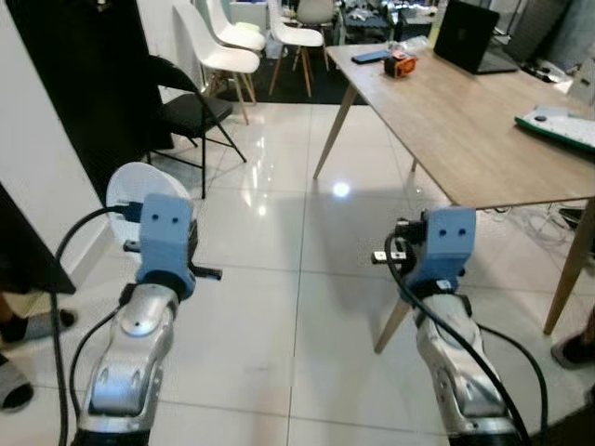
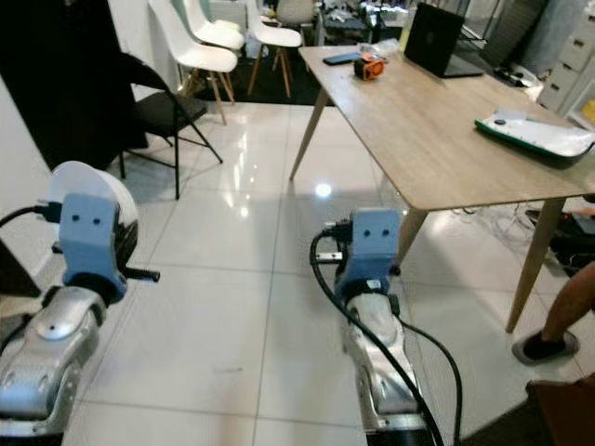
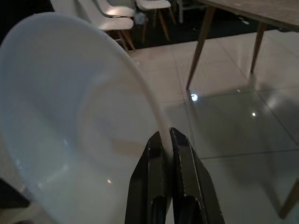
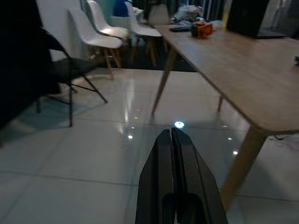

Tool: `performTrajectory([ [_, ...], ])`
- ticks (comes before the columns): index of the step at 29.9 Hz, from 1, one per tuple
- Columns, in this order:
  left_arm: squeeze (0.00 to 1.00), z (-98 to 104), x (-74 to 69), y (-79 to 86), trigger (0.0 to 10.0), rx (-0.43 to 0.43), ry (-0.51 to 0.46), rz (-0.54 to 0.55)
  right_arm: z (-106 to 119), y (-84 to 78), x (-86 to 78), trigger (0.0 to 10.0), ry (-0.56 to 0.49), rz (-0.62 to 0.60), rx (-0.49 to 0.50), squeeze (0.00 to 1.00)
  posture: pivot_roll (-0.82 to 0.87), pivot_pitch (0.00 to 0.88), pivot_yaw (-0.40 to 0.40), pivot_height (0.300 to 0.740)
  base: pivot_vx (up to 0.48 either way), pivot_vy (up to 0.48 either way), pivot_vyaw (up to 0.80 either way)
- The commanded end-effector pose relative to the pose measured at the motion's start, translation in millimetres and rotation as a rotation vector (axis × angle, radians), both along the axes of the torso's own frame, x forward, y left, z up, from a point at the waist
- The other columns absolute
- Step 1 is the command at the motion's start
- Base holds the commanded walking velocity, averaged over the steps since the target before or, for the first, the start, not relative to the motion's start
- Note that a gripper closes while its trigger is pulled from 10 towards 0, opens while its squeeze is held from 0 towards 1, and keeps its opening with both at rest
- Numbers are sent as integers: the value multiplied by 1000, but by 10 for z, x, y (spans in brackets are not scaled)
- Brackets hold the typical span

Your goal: Setting the table

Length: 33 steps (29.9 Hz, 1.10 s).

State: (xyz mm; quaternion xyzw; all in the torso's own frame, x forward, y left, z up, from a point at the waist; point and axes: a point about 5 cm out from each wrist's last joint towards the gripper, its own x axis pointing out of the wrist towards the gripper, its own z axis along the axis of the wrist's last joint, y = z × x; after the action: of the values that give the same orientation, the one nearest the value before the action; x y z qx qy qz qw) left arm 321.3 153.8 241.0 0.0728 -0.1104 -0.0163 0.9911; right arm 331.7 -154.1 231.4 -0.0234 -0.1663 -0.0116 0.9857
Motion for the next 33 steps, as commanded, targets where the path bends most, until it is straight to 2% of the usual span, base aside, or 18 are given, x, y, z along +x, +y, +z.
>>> performTrajectory([
  [1, 0, -9, -11, 63, 10000, 2, 2, 21, -17, 31, -3, 10000, 7, 11, 12, 0, 38, 167, 41, 740, 446, 0, 0],
  [14, 0, -15, -17, 74, 10000, 1, 4, 26, -32, 13, 3, 10000, 17, 9, 43, 0, 40, 170, 38, 740, 445, 0, 0],
  [33, 0, -11, -11, 90, 10000, 3, 4, 31, -31, 27, 16, 10000, 19, 11, 40, 0, 47, 168, 39, 740, 438, 0, 0],
])
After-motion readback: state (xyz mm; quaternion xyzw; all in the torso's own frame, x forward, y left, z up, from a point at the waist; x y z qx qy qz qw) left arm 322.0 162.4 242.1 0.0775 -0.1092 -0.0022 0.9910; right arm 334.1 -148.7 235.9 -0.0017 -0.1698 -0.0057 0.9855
